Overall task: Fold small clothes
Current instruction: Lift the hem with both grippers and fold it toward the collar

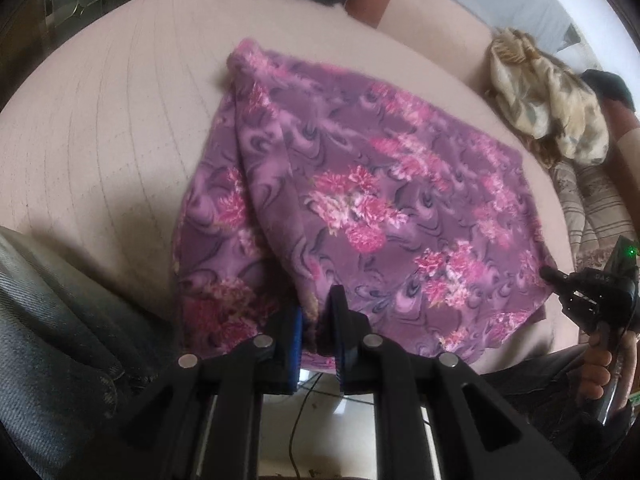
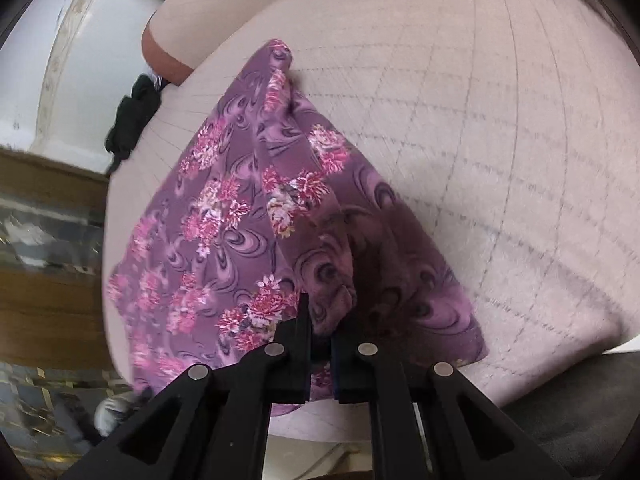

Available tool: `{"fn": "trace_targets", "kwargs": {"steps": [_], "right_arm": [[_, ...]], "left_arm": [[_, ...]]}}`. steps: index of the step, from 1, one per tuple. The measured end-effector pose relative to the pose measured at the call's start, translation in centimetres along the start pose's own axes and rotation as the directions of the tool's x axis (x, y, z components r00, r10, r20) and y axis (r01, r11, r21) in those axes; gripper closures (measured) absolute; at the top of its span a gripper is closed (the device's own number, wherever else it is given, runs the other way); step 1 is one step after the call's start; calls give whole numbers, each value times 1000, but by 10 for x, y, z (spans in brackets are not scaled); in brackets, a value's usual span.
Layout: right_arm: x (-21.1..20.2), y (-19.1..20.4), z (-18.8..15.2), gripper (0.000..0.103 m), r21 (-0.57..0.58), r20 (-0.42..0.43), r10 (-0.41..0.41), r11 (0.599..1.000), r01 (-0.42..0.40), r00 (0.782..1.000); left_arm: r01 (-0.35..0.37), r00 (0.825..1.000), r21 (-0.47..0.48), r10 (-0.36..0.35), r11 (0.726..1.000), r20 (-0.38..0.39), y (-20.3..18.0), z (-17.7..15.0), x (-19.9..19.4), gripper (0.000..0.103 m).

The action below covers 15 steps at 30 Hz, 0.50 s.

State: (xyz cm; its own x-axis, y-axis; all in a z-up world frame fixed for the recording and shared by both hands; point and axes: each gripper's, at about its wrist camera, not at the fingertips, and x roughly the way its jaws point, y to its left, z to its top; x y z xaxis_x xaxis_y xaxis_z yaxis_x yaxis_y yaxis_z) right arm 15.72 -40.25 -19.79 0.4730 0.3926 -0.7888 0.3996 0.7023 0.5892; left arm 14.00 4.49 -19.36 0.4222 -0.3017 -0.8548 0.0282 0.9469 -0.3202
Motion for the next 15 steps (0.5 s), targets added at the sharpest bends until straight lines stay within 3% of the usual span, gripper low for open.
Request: {"fn": "trace_targets", "kwargs": {"steps": [4,9,11,13,15], "right_arm": [[-8,-5,-2,83,31,32,30,999,-31,999],[-7,-12,-4,82,76,19,67,995,-68,998],[-8,-14,-3,74,96,29,84,992,-86,996],[-5,-15,-3,73,106,18,78,991,-80,997],[-3,-17,-4,87,108,-6,70,992,-69,998]], "left_arm": [[-3,1000,-4,3,1000,0,3,-3,0,89],[2,1000,-1,-2,1000,-1,2,-4,0,88],[0,1000,-9,0,1000,2,3,-4,2,88],[7,1000,-24,-7,1000,-1,6,-4,4,92],[31,999,-44,-29,999,32,9,-4,-5,93]]}}
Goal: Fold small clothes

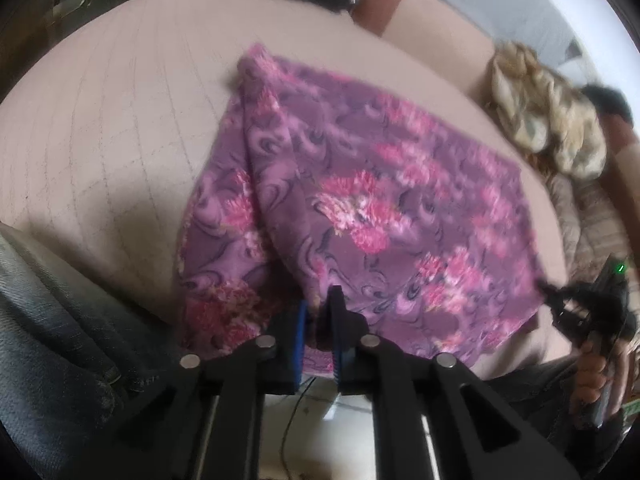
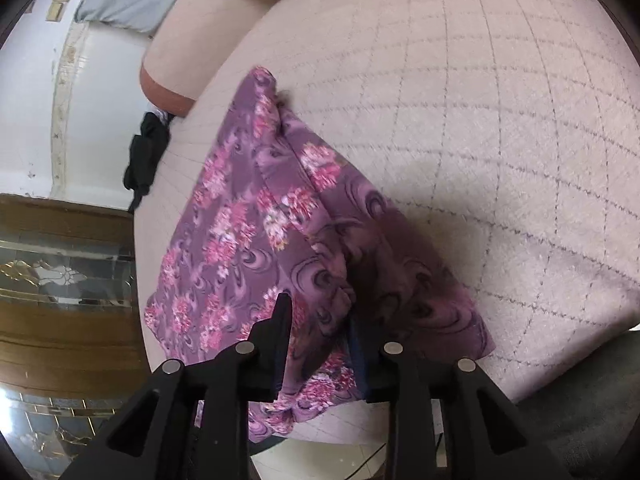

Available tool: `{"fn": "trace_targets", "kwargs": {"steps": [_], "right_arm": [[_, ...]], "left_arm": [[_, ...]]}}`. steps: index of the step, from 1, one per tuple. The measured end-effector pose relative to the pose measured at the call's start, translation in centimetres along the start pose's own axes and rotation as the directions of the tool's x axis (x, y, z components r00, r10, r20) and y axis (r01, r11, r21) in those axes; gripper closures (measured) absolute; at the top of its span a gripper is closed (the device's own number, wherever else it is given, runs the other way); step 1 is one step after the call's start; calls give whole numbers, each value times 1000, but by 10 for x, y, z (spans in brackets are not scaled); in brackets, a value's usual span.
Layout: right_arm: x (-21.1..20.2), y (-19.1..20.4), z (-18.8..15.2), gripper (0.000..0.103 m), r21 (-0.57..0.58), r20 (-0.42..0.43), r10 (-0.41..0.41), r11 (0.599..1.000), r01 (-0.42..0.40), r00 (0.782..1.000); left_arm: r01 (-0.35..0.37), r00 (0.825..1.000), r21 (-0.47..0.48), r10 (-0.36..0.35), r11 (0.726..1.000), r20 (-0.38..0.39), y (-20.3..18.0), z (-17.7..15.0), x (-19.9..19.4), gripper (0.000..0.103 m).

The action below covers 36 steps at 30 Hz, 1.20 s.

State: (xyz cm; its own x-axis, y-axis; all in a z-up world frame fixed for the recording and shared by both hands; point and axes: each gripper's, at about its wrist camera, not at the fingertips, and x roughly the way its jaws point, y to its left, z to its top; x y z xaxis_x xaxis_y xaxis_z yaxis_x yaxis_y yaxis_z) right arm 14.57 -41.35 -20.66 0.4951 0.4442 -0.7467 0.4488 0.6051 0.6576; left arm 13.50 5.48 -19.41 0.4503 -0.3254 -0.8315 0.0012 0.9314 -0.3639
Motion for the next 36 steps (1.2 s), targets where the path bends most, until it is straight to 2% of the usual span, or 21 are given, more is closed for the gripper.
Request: {"fn": "trace_targets", "kwargs": {"steps": [1,3,4,6,7,8,10,12,13,14,17,19,20,22,25,26,27,31,32,33,36], "right_arm": [[-3,1,-1,97,-4,3,4,1000,-4,1000],[-12,8,-2,97,-35,32,7,999,-6,999],[-16,14,-4,97,-67,46,-14,998,17,999],[-5,13,-7,97,-84,11,-67,994,67,998],[8,9,-8,96,-76,-41,-96,993,92,995],[14,6,-8,92,-57,-67,-120,992,116,991],[5,9,-6,89,-49,-35,-112,993,110,993],[-16,24,-7,63,-87,39,-133,987,136,990],[-25,30,-8,38,-106,68,-139,984,145,988],[-31,36,-10,32,-129,85,-136,981,146,987],[-42,67,-13,32,-216,93,-126,966,144,988],[-38,106,-15,32,-318,40,-35,947,46,999],[-34,121,-15,32,-354,16,1,935,4,1000],[-20,158,-18,28,-413,-53,79,906,-93,996],[17,206,-20,25,-443,-177,135,873,-202,975],[29,219,-23,25,-456,-211,132,863,-217,969],[43,232,-25,25,-470,-233,118,855,-218,965],[102,274,-46,24,-523,-335,25,826,-208,942],[117,281,-51,24,-525,-364,3,825,-208,931],[127,286,-54,24,-527,-387,-11,823,-211,922],[164,300,-74,24,-539,-454,-73,816,-208,888]], "left_arm": [[12,999,-6,-12,1000,40,1,1,-9,93],[2,998,-15,-1,1000,66,3,2,-14,93],[-6,999,-24,7,1000,50,5,2,-10,93],[-32,999,-45,31,998,-24,10,1,5,91],[-32,998,-55,29,998,-59,13,1,11,91],[-23,998,-65,18,998,-67,16,1,10,91],[0,1000,-78,-2,997,-21,20,2,-3,82],[12,999,-94,-8,996,37,26,4,-20,45],[-3,998,-107,10,994,65,30,5,-27,40],[-28,996,-114,37,993,80,33,7,-30,38],[-139,989,-95,143,986,35,35,26,-21,38],[-145,988,-96,149,985,37,37,40,-13,37],[-140,989,-104,145,985,39,38,45,-8,32],[-92,995,-102,96,990,35,39,53,6,25],[-34,998,-135,28,990,-49,49,48,29,25],[-18,999,-153,11,988,-43,53,46,29,24],[-3,1000,-155,-2,988,-29,54,44,26,24],[41,997,-153,-51,987,-64,60,37,26,24],[68,994,-171,-81,983,-70,64,36,25,25],[89,992,-191,-105,978,-72,67,37,25,32],[149,982,-288,-176,946,-69,88,35,23,43]]}}
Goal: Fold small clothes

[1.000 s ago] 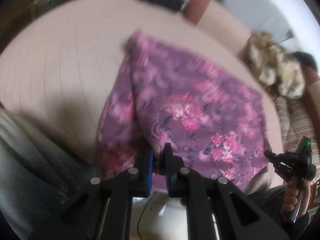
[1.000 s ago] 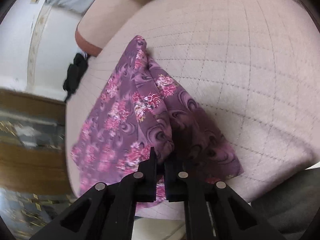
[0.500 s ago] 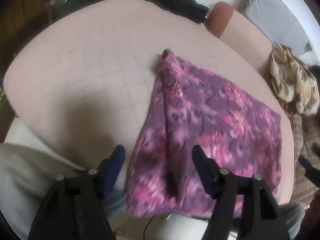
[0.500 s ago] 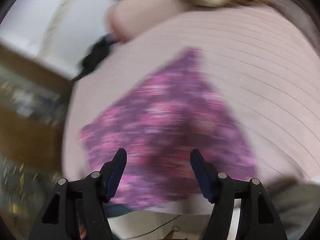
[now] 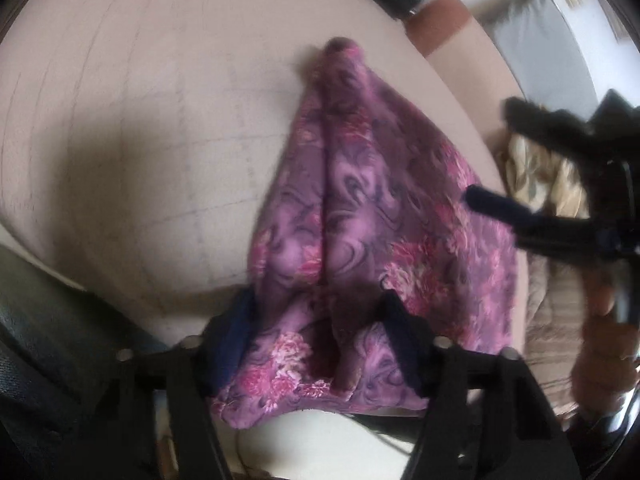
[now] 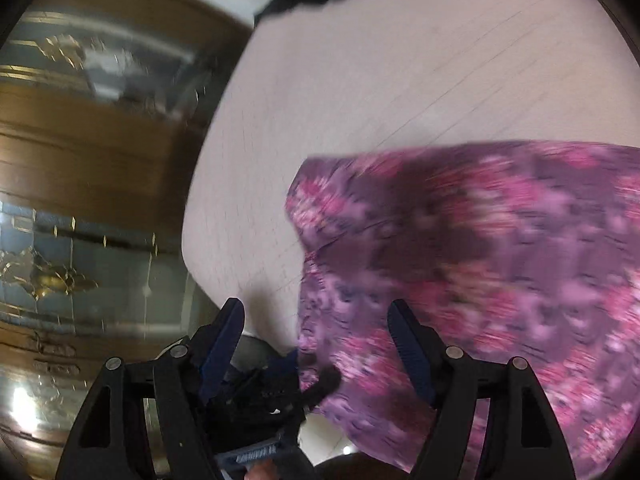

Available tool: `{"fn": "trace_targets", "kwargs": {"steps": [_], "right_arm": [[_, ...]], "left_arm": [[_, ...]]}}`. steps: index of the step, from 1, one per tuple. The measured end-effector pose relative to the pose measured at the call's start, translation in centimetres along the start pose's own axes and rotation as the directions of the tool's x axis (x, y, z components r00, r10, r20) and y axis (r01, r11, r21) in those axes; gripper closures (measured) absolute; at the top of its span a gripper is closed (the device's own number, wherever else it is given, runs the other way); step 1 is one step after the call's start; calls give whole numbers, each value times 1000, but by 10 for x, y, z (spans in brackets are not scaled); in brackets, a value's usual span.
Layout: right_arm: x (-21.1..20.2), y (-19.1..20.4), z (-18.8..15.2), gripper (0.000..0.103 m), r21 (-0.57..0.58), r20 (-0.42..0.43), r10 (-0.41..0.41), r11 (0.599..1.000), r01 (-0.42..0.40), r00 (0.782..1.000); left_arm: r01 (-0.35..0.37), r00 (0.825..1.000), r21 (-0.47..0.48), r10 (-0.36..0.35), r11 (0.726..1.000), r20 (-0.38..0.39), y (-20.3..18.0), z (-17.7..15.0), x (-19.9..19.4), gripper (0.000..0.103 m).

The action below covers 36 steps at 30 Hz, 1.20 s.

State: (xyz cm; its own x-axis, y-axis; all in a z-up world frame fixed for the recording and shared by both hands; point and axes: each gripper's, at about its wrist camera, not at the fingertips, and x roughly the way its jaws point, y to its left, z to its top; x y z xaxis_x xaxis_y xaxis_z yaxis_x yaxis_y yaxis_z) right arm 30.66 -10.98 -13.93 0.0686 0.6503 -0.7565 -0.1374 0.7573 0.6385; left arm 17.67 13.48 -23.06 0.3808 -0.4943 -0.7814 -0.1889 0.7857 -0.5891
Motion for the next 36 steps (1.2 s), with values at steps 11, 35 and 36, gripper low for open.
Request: {"fn": "trace_targets", "kwargs": {"steps": [11,35,36], "right_arm": [[59,17,4,24,14,-126,-64,998,66,990],[107,44,16,58,-186,-244,-377,922,338,893],[106,44,14,67,-206,-223,-417,904,375,881]], "left_arm": [[-25,1000,53,25,998,-10,-10,-13,5,38],[-249,933,368,121,896,338,-117,-43,-7,97],[-254,933,378,123,890,338,-121,-44,-5,97]]}}
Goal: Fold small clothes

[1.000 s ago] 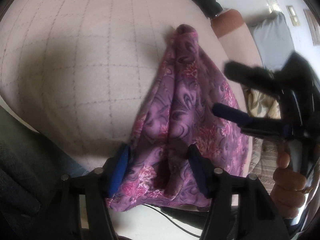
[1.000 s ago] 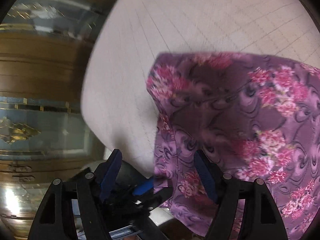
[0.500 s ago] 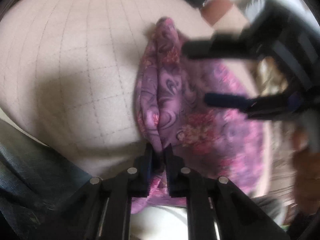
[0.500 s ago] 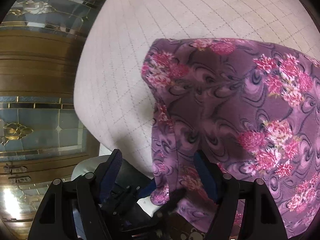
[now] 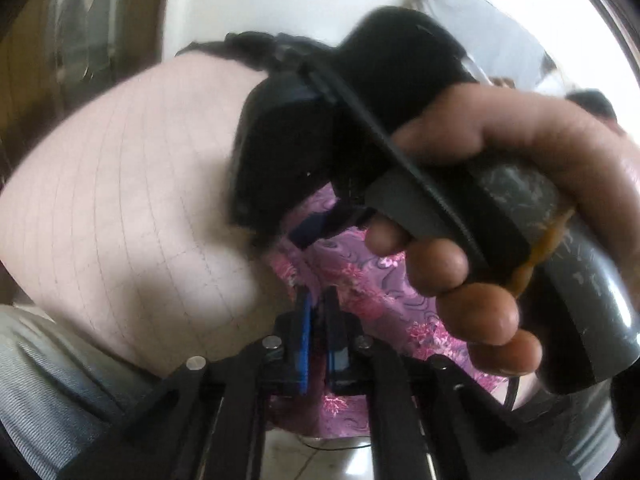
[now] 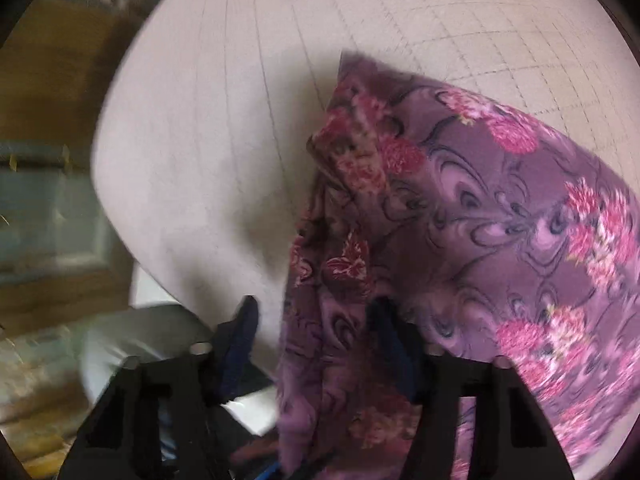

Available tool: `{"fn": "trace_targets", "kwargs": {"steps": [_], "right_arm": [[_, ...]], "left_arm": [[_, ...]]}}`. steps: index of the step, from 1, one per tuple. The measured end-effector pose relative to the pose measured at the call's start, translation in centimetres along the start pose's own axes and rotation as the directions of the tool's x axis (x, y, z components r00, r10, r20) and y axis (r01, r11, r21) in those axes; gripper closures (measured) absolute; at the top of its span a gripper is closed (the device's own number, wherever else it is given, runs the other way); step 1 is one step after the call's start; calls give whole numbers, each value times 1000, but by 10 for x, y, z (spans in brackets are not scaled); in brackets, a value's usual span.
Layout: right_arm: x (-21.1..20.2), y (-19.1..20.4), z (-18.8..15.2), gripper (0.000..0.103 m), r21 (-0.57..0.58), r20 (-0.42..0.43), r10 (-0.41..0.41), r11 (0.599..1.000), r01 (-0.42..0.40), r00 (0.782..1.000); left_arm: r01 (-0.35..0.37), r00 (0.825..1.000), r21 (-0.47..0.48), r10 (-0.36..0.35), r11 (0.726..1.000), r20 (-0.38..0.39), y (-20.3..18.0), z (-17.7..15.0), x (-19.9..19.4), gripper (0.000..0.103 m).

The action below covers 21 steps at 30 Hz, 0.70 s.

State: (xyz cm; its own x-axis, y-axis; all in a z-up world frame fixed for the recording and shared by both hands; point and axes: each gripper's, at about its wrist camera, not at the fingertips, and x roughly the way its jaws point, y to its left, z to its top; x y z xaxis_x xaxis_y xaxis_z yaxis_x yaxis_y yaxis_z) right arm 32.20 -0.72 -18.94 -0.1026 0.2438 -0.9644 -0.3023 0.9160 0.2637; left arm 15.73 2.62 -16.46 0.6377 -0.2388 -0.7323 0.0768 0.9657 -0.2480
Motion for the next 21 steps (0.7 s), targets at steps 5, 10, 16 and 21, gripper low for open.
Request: {"fn": "trace_targets", "kwargs": {"steps": [5,10,16,21], "right_arm": [[-28,-23,-18,91,18,97,81,996,-83,992],[-86,-73,-63,91,38,289,294,947,-318,911],[-149,-157,-145,91,19,486,439,859,-511,756],[-170,-245,-204,91,59,604,435,811,-582,668]], "left_arm": [[34,998,34,-36,999,45,1,-2,-21,97],[69,994,145,-80,987,75,-36,3,-57,97],[103,989,358,-135,928,66,-122,7,-83,97],[164,980,495,-199,853,18,-201,-6,-56,99]]}}
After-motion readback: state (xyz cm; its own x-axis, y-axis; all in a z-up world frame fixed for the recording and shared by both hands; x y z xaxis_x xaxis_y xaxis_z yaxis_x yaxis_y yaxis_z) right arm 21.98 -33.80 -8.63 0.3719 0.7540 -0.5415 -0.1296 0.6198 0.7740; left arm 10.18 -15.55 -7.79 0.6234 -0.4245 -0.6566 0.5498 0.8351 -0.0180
